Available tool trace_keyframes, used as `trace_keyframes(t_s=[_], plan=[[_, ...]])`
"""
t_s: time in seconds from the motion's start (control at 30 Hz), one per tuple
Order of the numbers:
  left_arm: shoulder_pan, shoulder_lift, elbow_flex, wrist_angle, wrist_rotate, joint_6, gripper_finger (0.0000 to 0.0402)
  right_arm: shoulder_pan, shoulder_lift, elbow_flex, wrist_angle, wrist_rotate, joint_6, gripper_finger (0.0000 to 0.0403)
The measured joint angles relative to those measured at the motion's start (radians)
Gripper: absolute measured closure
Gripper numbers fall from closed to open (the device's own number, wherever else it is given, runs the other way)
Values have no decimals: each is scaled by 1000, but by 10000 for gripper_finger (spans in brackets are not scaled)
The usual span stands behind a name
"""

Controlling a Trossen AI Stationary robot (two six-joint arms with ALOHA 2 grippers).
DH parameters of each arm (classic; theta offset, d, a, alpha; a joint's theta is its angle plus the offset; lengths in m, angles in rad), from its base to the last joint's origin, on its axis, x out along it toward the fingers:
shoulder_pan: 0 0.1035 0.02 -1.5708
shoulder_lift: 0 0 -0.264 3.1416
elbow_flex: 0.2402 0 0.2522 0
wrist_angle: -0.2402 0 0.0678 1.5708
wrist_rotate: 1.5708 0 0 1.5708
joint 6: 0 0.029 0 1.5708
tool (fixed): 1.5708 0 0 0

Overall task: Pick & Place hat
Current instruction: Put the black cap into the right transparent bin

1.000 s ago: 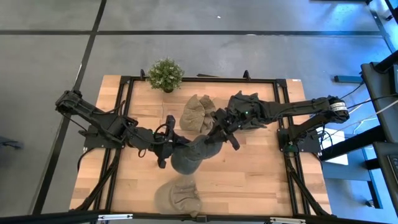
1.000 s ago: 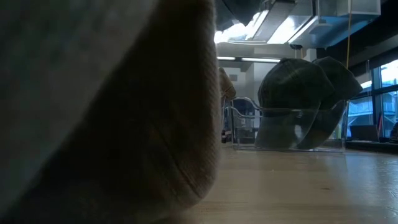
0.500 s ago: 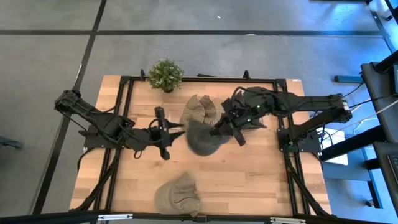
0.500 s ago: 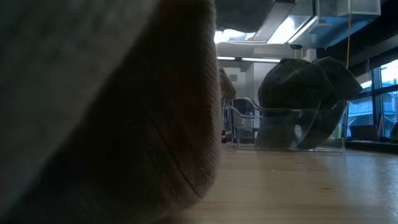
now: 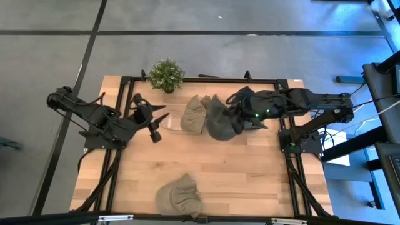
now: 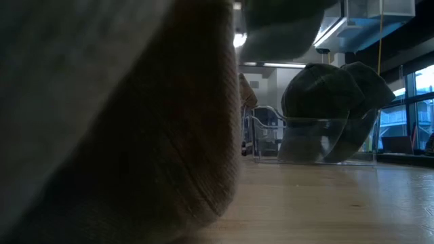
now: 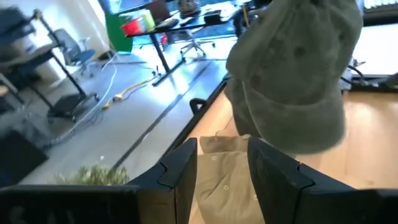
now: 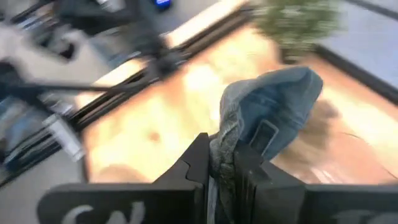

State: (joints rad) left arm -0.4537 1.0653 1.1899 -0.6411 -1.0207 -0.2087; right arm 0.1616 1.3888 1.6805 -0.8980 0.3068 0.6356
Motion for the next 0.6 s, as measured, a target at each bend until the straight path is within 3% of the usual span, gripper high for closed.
trace_keyframes(t_s=[0.3,0.6], plan=[[40,-41,-97,1,-6,-121,268,-1,-6,-17,-23,193,98,368],[73,-40,-124,8,3,-121,267,-9,-10,-17,-23,255,121,367]])
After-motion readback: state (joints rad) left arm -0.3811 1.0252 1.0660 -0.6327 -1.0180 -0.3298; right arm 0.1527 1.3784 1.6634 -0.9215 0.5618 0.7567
